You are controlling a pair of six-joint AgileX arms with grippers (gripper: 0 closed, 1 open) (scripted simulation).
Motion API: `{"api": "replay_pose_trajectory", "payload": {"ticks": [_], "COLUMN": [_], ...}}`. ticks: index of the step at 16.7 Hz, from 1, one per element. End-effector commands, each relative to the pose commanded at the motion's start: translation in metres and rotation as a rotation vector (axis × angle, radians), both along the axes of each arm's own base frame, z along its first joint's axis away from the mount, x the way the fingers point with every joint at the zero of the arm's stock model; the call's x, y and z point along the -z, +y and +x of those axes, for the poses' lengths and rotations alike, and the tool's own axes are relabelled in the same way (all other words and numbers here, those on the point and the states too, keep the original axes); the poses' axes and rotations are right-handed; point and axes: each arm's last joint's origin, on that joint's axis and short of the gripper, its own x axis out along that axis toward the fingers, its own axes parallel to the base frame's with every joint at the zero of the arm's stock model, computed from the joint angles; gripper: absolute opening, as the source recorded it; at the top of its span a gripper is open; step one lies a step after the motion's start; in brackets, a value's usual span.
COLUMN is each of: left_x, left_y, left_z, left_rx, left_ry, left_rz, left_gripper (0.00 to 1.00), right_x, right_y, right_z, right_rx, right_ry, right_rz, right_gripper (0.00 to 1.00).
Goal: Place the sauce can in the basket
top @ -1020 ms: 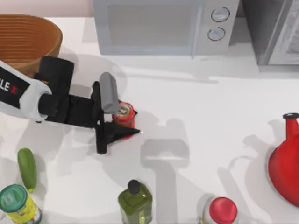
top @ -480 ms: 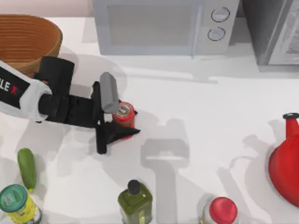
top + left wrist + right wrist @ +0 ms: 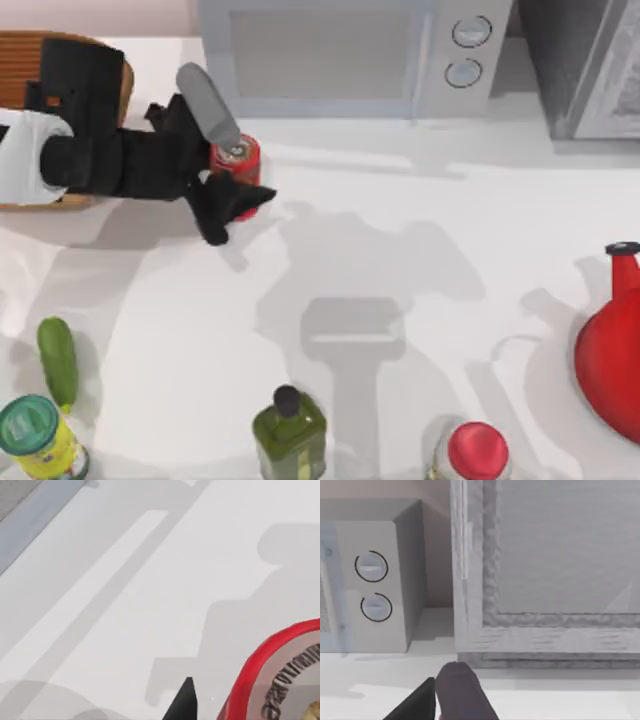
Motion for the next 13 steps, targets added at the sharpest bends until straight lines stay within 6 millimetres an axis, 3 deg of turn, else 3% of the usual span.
{"api": "replay_pose_trajectory", "payload": {"ticks": [4, 7, 10, 13], "left_x": [-0.083, -0.131, -0.160, -0.169], "left_y": [0.039, 0.079, 0.114, 0.134], "left_z": [0.006, -0.002, -0.014, -0.022], "left_rx": [-0.374, -0.698, -0.975, -1.133], "left_ry": [-0.059, -0.081, -0.079, -0.063], "left_rz": [-0.006, -0.029, -0.048, -0.052], "left_gripper": [0.00, 0.00, 0.00, 0.00], "right_x": [0.000, 0.000, 0.000, 0.000], "right_y": [0.000, 0.000, 0.000, 0.000], "right_z": [0.000, 0.000, 0.000, 0.000], "right_rx": [0.000, 0.000, 0.000, 0.000], "right_ry": [0.000, 0.000, 0.000, 0.000], "right_rz": [0.000, 0.000, 0.000, 0.000], "right_gripper": [1.00, 1.00, 1.00, 1.00]}}
